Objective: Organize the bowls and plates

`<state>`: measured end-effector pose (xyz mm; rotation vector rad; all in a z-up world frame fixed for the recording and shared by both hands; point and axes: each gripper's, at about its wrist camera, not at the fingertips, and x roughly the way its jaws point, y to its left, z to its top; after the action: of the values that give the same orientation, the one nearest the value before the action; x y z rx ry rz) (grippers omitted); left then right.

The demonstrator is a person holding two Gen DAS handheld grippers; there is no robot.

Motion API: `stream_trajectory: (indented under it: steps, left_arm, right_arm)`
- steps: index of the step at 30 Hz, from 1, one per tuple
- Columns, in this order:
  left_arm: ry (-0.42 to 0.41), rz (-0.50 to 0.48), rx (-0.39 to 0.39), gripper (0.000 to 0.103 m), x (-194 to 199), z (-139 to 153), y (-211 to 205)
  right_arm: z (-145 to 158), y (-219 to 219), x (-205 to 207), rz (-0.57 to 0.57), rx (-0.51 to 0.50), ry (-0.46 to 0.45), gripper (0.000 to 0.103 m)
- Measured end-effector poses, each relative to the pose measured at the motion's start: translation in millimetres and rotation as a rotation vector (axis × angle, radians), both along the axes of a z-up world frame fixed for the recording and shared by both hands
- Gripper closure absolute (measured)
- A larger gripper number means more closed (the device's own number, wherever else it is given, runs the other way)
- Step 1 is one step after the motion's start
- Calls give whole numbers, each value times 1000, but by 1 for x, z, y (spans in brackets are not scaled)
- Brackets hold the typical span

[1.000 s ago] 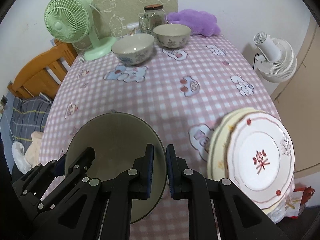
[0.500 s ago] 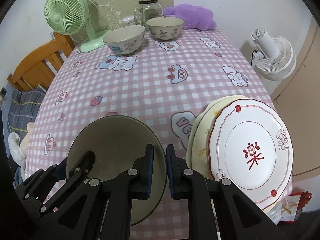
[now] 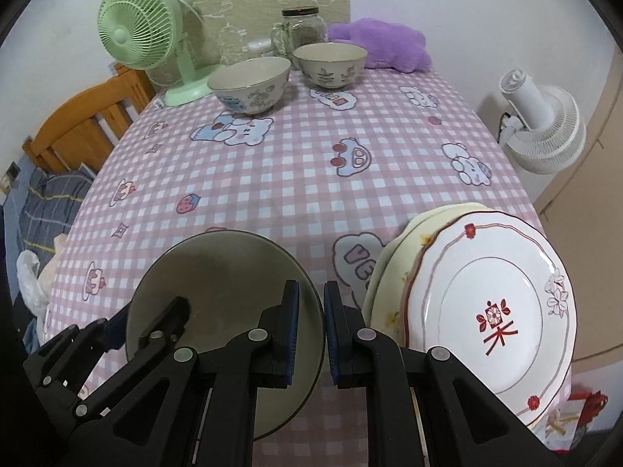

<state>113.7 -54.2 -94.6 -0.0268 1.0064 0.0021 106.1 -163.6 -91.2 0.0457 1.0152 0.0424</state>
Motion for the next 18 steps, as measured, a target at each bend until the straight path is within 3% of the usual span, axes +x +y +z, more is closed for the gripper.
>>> stream_trajectory:
  steps: [2,4,5,7,18]
  left_arm:
    - [0,-16,-7,52,1,2,-2]
    - [-2,-20,-4,42,2,3,-2]
    - [-7,-27,-12,37,2,4,-1]
    - [-16,-38,-21,27,2,7,-1]
    - [-58,-82,-65,19,18,38,18]
  right_arm:
    - [2,1,1,9,-16,-3,86]
    - [3,2,2,22,-25,-4,75]
    - [3,2,2,20,-29,-5,54]
    - [6,-1,0,3,-18,-29,26]
    - [33,11,9,-12,-2,-76,24]
